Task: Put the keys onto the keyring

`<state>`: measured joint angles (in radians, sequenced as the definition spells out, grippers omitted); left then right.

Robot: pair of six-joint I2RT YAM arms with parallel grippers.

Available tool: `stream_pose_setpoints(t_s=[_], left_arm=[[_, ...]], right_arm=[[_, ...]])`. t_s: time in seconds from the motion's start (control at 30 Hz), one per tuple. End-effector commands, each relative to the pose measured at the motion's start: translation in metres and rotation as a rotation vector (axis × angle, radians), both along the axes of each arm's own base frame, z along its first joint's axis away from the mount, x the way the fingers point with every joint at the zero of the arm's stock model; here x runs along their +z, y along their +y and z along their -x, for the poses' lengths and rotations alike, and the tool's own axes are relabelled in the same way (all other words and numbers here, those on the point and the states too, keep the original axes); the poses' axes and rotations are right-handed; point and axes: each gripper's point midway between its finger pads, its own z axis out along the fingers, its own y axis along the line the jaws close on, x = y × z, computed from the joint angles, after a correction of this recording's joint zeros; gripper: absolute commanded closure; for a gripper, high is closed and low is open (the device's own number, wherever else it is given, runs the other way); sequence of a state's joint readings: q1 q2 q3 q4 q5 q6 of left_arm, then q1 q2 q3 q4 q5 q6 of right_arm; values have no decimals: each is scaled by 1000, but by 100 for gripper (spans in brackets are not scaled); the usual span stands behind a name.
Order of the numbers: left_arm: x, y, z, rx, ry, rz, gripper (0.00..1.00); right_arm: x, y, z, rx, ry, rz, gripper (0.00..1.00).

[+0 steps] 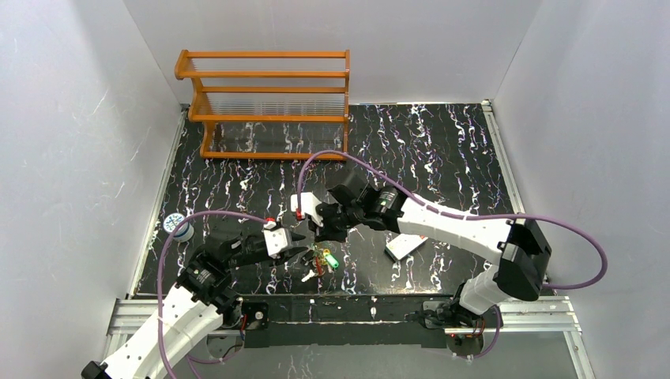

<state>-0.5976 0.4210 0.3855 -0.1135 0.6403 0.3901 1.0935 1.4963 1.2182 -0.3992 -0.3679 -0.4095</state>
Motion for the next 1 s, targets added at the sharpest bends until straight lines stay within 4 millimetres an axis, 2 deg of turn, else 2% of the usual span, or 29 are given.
stream_pose_setpoints(t_s=[0.0,0.53,0.7,0.97], left_arm=[[14,-4,5,-43,-19,10,74],[2,-8,5,-63,34,-16,76],[-3,-7,3,-53,52,-31,82],[0,-6,3,-47,44,-29,83]], right_arm=[[6,4,8,34,38,10,99],[20,19,21,70,86,-73,99],[24,21,22,76,85,-98,99],[25,21,26,87,99,-109,99]])
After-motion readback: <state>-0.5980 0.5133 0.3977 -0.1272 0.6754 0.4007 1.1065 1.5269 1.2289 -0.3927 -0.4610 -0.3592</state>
